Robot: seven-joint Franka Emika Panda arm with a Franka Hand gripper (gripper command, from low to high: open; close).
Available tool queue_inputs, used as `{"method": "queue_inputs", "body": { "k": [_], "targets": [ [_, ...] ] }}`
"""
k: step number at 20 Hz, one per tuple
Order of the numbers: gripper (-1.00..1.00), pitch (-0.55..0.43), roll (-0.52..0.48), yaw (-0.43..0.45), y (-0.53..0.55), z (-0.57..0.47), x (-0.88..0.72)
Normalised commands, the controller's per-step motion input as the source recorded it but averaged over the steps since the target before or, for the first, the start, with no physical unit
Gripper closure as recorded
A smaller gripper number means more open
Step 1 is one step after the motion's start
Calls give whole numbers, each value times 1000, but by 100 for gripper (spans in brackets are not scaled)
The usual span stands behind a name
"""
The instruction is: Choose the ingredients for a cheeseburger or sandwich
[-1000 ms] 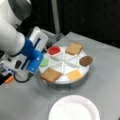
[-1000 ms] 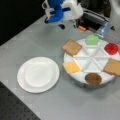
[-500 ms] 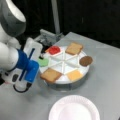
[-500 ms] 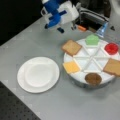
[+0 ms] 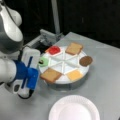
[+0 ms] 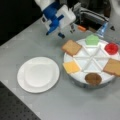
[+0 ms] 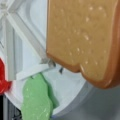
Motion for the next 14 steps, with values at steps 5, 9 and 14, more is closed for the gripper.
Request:
{"method": "queue_inputs", "body": {
  "k": [5, 9, 14],
  "targets": [
    [-100, 8, 457, 173, -361, -165, 370],
    [-100, 1, 508, 153, -338, -239, 376],
    [-100, -14, 487, 181, -368, -223, 338]
  ]
}}
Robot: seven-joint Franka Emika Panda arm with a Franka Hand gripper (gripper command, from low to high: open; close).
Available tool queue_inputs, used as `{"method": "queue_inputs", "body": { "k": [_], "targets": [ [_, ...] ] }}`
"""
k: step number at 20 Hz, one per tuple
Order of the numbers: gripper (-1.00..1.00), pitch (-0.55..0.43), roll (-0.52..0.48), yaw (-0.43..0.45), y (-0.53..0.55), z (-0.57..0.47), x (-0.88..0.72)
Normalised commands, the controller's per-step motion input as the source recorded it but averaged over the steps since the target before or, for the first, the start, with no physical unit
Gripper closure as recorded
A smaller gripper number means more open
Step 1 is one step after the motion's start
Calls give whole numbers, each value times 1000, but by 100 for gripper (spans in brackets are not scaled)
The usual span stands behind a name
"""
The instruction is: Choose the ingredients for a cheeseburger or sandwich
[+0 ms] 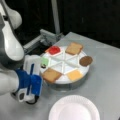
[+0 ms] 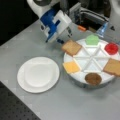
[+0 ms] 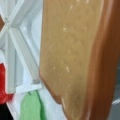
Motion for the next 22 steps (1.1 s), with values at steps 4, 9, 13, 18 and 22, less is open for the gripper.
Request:
{"method": "queue_inputs", "body": {
  "k": [4, 9, 13, 18, 22],
  "targets": [
    [-100, -42, 443, 210, -360, -167, 324],
    [-100, -49, 537, 204, -332, -141, 341],
    [-100, -37, 491, 189, -314, -142, 384],
    [-100, -20, 385, 156, -282, -213, 450],
    [-100, -7, 340, 141, -262, -262, 478]
  ]
}}
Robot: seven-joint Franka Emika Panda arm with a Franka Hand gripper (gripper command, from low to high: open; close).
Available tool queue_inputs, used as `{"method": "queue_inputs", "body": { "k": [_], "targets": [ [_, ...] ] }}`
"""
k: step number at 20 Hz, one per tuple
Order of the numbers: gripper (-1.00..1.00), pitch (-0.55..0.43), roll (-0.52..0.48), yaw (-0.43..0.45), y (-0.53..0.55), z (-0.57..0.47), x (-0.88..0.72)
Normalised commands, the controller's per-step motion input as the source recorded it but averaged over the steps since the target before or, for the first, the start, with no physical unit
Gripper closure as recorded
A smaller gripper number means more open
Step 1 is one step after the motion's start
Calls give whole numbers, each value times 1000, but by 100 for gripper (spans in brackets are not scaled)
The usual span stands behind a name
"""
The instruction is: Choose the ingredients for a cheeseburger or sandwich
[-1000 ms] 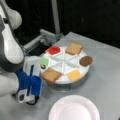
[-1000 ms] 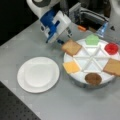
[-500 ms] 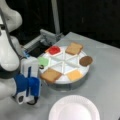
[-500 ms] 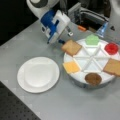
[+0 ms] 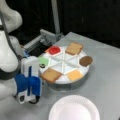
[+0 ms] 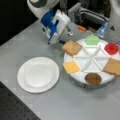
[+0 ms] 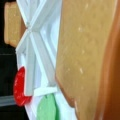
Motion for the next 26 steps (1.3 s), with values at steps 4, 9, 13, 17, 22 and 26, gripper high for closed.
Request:
{"method": "queue_inputs", "body": {
  "k": [4, 9, 13, 17, 22, 26],
  "targets": [
    [-100, -11, 312, 158, -271, -257, 461],
    [-100, -11, 252, 187, -277, -204, 445],
    [-100, -14, 244, 182, -272, -157, 405],
    [-100, 4, 229, 171, -251, -171, 395],
    [-100, 39, 212, 161, -244, -161, 393],
    [-100, 86, 186, 145, -237, -137, 403]
  ]
}}
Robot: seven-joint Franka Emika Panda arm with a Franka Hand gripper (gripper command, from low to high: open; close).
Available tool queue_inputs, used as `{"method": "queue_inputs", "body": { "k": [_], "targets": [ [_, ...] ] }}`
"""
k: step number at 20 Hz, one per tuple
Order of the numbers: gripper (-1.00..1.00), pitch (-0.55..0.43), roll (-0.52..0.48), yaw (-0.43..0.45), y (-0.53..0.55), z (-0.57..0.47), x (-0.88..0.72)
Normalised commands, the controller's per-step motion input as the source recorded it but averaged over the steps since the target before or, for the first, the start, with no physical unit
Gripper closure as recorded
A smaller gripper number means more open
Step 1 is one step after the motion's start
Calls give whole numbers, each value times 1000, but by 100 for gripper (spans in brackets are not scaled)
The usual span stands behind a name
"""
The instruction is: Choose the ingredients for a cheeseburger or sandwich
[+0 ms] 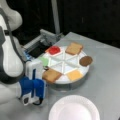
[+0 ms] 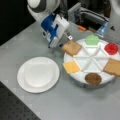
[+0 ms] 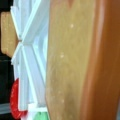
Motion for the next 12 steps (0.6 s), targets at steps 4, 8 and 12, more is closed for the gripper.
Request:
{"method": "queue_inputs", "body": {
  "k": [4, 8, 12],
  "targets": [
    [-100, 97, 162, 139, -201, -149, 409],
    [-100, 85, 163, 128, -188, -163, 389],
    [-100, 95, 174, 114, -197, -143, 351]
  ]
}}
